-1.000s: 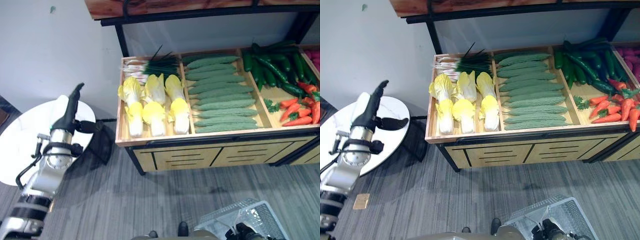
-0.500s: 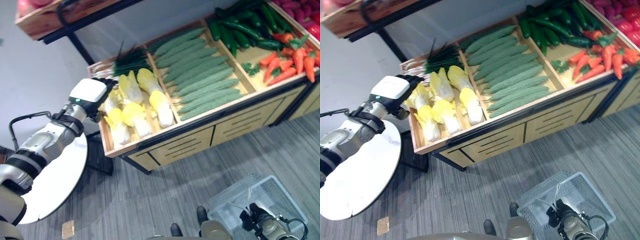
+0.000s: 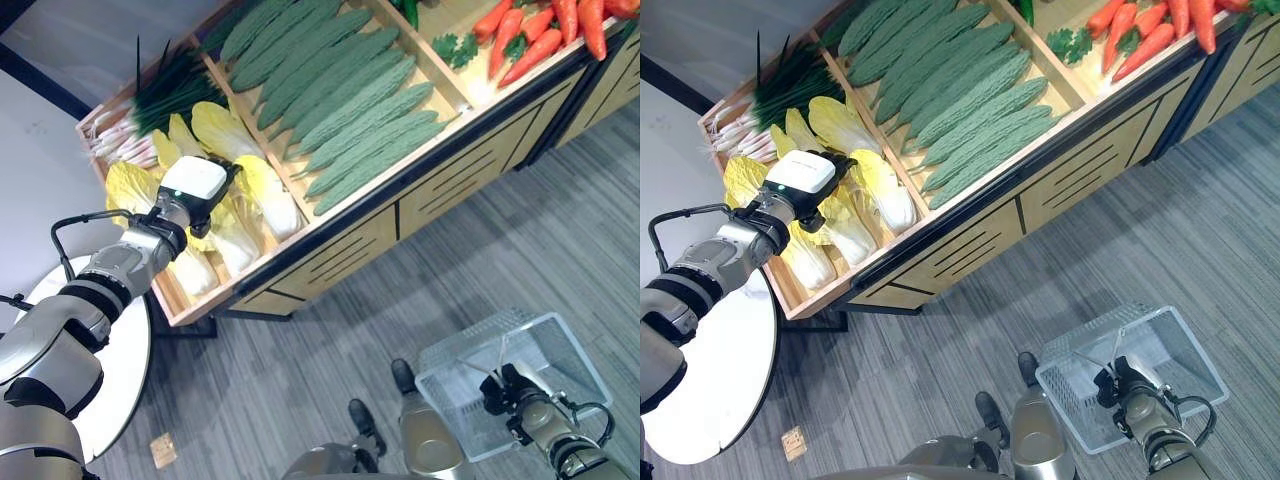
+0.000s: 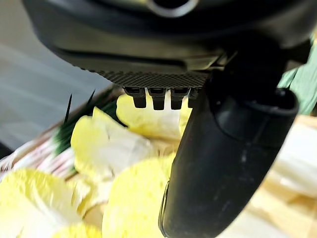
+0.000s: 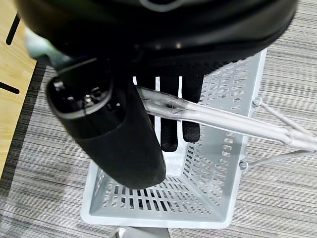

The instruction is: Get the vegetables into the basket

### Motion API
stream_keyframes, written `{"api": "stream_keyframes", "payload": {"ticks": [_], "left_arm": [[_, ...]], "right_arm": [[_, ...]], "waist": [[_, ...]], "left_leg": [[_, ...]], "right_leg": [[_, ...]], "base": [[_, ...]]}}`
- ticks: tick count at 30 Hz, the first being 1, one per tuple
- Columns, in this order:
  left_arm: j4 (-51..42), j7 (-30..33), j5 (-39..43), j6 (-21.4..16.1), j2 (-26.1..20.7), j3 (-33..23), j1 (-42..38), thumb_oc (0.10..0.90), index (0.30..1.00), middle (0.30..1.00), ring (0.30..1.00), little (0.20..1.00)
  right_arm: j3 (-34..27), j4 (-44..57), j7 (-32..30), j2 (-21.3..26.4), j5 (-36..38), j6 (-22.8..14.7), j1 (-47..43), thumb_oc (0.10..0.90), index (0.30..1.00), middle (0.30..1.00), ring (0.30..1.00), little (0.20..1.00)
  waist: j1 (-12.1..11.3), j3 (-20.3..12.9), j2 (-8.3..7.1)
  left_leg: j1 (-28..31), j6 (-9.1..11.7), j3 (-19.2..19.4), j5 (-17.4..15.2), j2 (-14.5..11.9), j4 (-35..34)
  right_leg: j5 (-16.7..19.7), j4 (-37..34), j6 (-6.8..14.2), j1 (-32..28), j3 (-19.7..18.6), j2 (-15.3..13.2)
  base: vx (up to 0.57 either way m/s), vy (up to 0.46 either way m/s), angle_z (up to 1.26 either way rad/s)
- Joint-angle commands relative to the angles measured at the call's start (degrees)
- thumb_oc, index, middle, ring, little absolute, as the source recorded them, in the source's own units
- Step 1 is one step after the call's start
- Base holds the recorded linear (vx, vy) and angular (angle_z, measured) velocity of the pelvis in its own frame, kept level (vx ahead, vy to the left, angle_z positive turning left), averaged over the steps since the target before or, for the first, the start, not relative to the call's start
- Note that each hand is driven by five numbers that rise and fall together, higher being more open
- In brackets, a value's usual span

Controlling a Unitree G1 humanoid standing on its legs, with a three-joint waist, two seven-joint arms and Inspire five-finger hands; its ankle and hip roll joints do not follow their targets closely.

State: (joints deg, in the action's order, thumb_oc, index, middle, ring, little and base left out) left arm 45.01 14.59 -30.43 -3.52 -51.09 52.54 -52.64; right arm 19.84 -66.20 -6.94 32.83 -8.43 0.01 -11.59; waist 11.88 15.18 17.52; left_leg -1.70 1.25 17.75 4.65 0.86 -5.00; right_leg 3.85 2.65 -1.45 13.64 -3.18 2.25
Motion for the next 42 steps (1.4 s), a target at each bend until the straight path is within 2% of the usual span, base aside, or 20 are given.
{"api": "stream_keyframes", "payload": {"ticks": [1, 6, 12, 27, 36, 42], "left_arm": [[1.8, 0.9, -0.2, 3.3, -4.3, -6.0, -1.4, 0.900, 1.000, 1.000, 1.000, 1.000], [0.3, -0.1, -0.6, 2.4, -4.8, -5.7, -0.3, 0.900, 1.000, 1.000, 1.000, 1.000], [1.3, -1.1, -1.8, 2.0, -3.6, -4.4, -0.2, 0.900, 1.000, 1.000, 1.000, 1.000], [10.1, 2.7, -1.7, 5.6, 5.7, -5.0, -2.4, 0.900, 1.000, 1.000, 1.000, 1.000], [10.9, 3.3, -1.0, 5.9, 9.1, -4.4, -3.9, 0.900, 1.000, 1.000, 1.000, 1.000], [11.7, 2.6, -1.4, 6.0, 9.7, -4.3, -3.4, 0.900, 1.000, 1.000, 1.000, 1.000]], "right_arm": [[-0.2, -1.9, -0.4, -2.0, 1.8, -1.0, 2.2, 0.400, 0.300, 0.300, 0.300, 0.300], [-0.4, -2.5, -0.3, -1.9, 1.5, -0.9, 2.5, 0.400, 0.300, 0.300, 0.300, 0.300], [0.5, -2.1, -0.3, -2.2, 1.4, -1.1, 1.8, 0.400, 0.300, 0.300, 0.300, 0.300], [4.2, 0.9, -1.5, -4.0, 1.9, -1.9, -0.2, 0.400, 0.300, 0.300, 0.300, 0.300], [6.2, 1.3, -1.6, -4.5, 1.9, -1.9, -0.8, 0.400, 0.300, 0.300, 0.300, 0.300], [6.3, 1.4, -1.8, -4.7, 2.2, -2.0, -0.9, 0.400, 0.300, 0.300, 0.300, 0.300]], "waist": [[-0.8, -4.0, -1.75], [-0.9, -4.1, -1.60], [-0.8, -3.7, -1.28], [0.1, -2.5, -2.22], [0.4, -3.0, -2.21], [0.3, -3.2, -2.17]], "left_leg": [[0.4, 0.3, -0.7, -6.8, 0.3, 0.0], [1.8, 0.3, -1.7, -7.0, 0.5, 0.0], [1.4, 0.3, -1.7, -6.8, 0.5, 0.0], [-7.5, 0.6, 0.6, -4.9, 0.2, 0.0], [-8.7, 0.9, 1.3, -4.7, -0.1, 0.0], [-9.0, 1.0, 1.7, -4.4, -0.3, 0.0]], "right_leg": [[-1.6, -7.7, 7.9, -7.5, 1.3, -4.8], [-2.3, -7.7, 7.8, -9.5, 2.3, -5.0], [-2.1, -7.7, 7.9, -9.1, 2.4, -5.0], [1.0, -7.7, 7.6, 1.0, -0.8, -4.4], [1.2, -7.7, 7.4, 2.5, -1.7, -4.2], [1.4, -7.7, 7.3, 3.0, -2.0, -4.0]], "base": [[0.04, -0.004, 0.09], [0.01, -0.001, 0.12], [-0.02, 0.016, 0.14], [-0.02, -0.014, -0.13], [0.02, -0.027, -0.08], [0.00, -0.009, -0.02]]}}
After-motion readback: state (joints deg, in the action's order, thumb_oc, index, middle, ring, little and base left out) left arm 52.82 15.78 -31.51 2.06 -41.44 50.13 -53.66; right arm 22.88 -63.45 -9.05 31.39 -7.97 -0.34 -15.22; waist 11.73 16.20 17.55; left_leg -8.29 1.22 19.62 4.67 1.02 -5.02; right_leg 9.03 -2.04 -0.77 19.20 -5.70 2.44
